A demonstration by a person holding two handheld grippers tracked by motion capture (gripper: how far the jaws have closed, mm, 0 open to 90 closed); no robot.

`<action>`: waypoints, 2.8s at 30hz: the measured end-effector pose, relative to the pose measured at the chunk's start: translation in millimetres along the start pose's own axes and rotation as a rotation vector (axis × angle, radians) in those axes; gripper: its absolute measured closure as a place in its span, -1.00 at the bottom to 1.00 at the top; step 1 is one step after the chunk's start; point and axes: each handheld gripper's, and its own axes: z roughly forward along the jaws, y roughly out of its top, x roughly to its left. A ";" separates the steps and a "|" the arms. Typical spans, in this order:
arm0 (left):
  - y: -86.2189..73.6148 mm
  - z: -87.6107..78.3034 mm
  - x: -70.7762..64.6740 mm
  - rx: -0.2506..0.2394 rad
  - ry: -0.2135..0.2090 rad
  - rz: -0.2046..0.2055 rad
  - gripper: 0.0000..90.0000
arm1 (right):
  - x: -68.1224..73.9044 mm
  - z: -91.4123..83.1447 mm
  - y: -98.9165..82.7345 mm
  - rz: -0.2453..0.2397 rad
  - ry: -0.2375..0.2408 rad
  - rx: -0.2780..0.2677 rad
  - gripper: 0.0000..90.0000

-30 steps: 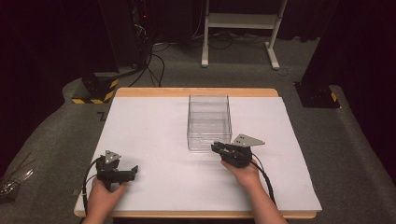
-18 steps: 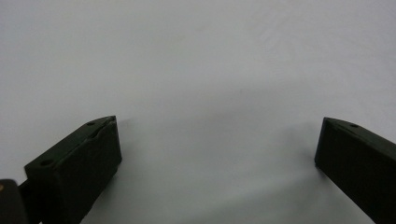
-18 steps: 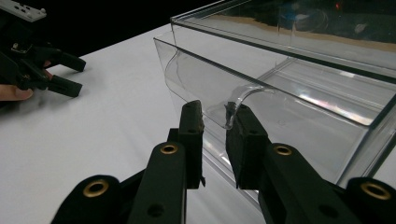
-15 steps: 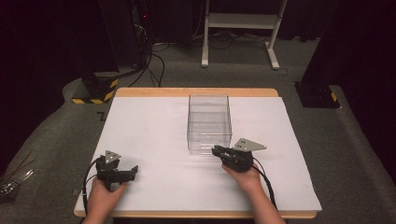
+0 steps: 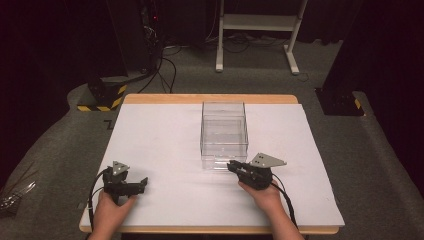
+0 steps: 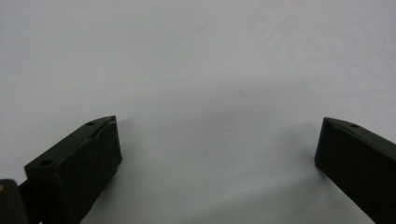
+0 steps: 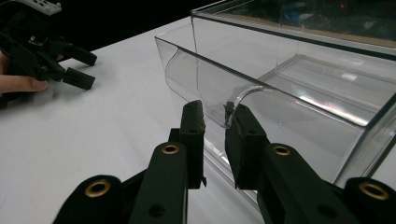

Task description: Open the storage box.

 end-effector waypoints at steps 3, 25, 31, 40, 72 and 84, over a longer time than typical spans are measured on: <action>0.0 0.0 0.0 0.000 0.000 0.000 -0.99 | 1.7 -1.5 -0.9 -0.005 0.002 0.000 0.73; 0.1 0.0 0.1 0.000 -0.001 0.000 -0.99 | 24.0 -19.1 -11.2 -0.026 0.038 0.015 0.76; 0.1 0.0 0.1 0.001 -0.001 -0.001 -0.99 | 32.6 -24.6 -14.7 -0.040 0.052 0.025 0.77; 0.0 0.0 0.1 0.000 0.000 0.000 -0.99 | 40.6 -33.6 -20.2 -0.046 0.069 0.039 0.78; 0.0 0.0 0.1 0.000 0.000 0.000 -0.99 | 51.5 -51.9 -35.7 -0.044 0.109 0.008 0.77; 0.0 0.0 0.0 -0.001 0.000 -0.001 -0.99 | 52.2 -60.6 -33.5 -0.067 0.073 -0.011 0.65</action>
